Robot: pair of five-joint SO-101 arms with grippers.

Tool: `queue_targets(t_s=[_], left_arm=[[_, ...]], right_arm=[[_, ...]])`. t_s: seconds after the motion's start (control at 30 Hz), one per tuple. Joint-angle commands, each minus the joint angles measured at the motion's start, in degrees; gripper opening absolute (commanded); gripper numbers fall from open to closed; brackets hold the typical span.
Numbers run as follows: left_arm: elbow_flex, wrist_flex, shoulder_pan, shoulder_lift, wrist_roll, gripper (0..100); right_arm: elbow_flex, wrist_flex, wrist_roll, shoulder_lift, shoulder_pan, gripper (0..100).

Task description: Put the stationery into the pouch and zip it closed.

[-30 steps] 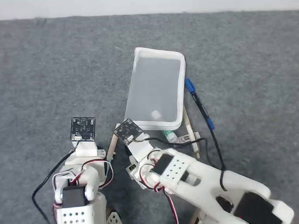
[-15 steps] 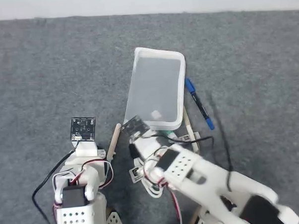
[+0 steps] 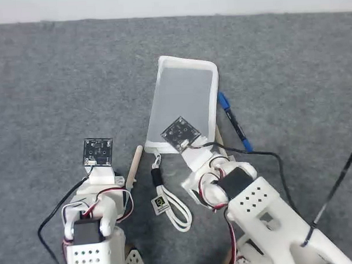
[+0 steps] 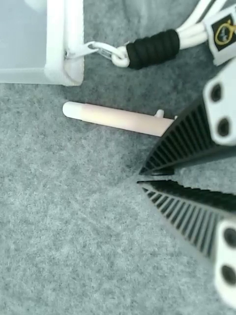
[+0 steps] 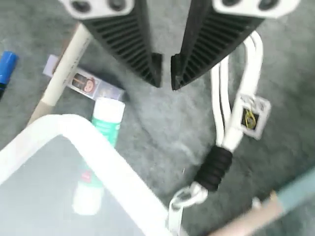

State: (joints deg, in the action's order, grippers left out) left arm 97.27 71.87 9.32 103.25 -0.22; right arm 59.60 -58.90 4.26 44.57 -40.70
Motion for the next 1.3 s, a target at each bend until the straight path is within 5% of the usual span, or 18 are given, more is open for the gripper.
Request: queue_targets(t_s=[0.0, 0.23, 0.5, 0.83, 0.93, 1.27], left_arm=[[-0.7, 0.4, -0.1, 1.0, 1.1, 1], [-0.7, 0.4, -0.1, 1.0, 1.1, 1], [-0.7, 0.4, -0.1, 1.0, 1.1, 1], [-0.7, 0.4, -0.1, 1.0, 1.1, 1], [-0.7, 0.4, -0.1, 1.0, 1.1, 1], [-0.7, 0.4, -0.1, 1.0, 1.1, 1]], right_arm=[[-2.3, 2.9, -12.0, 2.7, -4.5, 15.1], [-2.3, 12.4, -18.7, -0.1, -12.8, 14.5], [-5.3, 28.9, -22.6, -20.2, -15.0, 14.5], [-12.7, 28.8, -25.0, -36.4, -14.1, 12.1], [-12.7, 28.8, -24.6, -36.9, -13.0, 0.0], [-12.5, 19.4, -18.4, -31.3, -10.2, 0.5]])
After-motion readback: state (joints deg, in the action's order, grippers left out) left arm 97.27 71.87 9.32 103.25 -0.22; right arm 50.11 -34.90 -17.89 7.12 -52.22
